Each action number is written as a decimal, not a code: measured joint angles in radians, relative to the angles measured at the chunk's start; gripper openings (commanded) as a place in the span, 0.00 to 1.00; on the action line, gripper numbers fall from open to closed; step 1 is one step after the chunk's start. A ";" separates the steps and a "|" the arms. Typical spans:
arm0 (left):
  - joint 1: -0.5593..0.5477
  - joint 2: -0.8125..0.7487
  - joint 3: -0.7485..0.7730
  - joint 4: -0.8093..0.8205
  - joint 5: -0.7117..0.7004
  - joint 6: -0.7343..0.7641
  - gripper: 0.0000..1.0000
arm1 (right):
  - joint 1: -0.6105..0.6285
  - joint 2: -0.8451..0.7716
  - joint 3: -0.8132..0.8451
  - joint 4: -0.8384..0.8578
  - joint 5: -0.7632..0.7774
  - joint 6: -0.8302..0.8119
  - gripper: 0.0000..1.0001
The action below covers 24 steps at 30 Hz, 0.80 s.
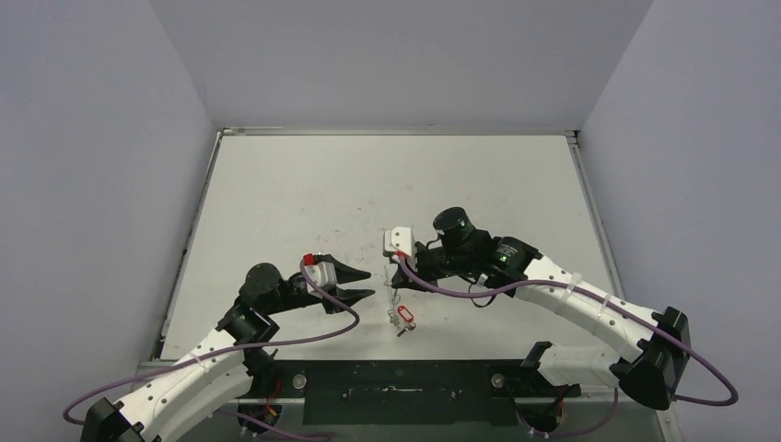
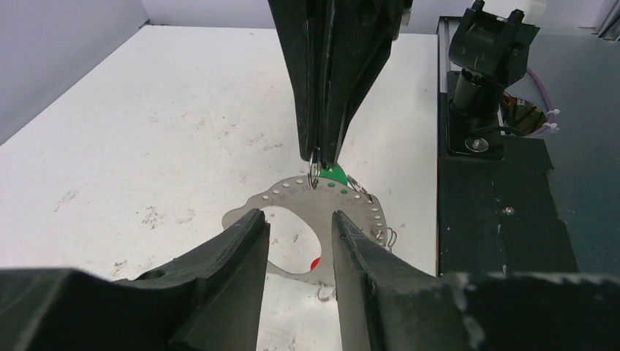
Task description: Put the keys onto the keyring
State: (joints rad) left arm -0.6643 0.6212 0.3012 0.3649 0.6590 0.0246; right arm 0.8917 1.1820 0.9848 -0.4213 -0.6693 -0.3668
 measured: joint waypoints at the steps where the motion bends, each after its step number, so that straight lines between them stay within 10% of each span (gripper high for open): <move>1: 0.000 0.006 0.005 -0.011 0.000 0.009 0.36 | 0.000 0.007 0.027 -0.044 0.016 -0.010 0.00; 24: -0.131 0.219 0.064 0.135 -0.058 0.093 0.32 | 0.014 0.241 0.428 -0.532 0.169 0.024 0.00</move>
State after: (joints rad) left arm -0.7952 0.8398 0.3649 0.4999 0.6006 0.1181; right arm 0.9058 1.4235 1.4124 -0.9535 -0.5007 -0.3424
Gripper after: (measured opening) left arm 0.325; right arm 0.039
